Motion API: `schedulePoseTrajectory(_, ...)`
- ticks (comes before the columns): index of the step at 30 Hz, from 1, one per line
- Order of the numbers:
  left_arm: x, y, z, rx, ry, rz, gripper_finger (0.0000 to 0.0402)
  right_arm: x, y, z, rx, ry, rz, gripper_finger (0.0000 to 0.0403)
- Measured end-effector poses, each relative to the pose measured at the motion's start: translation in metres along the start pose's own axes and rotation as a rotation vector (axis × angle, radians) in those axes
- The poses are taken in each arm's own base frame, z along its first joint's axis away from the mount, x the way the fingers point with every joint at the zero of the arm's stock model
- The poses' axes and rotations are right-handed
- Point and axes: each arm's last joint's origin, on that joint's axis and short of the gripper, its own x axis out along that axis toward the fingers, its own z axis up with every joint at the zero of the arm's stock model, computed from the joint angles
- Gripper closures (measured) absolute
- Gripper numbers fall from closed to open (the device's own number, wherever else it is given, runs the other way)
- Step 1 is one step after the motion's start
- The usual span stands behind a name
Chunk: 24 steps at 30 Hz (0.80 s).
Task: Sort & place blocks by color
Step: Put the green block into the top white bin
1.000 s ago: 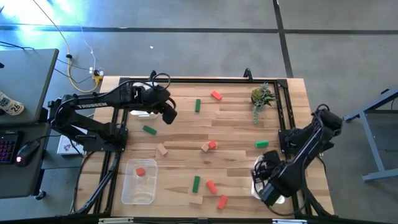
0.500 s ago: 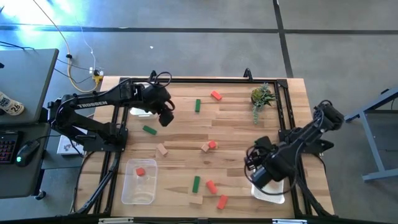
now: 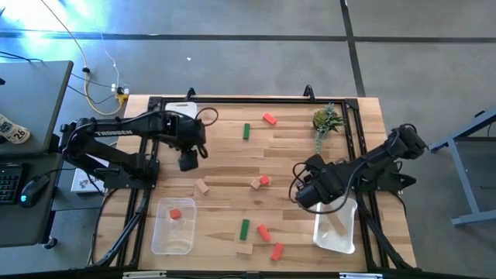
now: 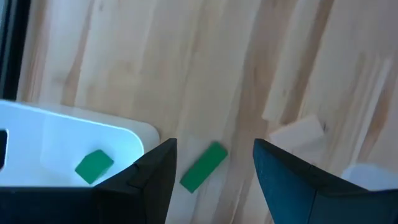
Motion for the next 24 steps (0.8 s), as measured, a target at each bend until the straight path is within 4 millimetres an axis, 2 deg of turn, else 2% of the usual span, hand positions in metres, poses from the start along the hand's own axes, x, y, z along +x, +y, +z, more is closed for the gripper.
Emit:
schedulePoseTrajectory(10, -0.002, -0.024, -0.005, 0.267, 0.006, -0.083, 0.0204, 0.008, 0.001, 0.019, -0.017, 0.016, 0.001, 0.0197)
schedulePoseTrajectory(17, 0.026, -0.025, -0.031, 0.337, 0.11, -0.082, 0.0204, 0.009, 0.001, 0.022, -0.011, -0.011, 0.0, 0.0197)
schedulePoseTrajectory(24, 0.053, -0.028, -0.042, 0.418, 0.127, -0.093, 0.0204, 0.01, 0.001, 0.025, 0.001, -0.009, -0.004, 0.0197)
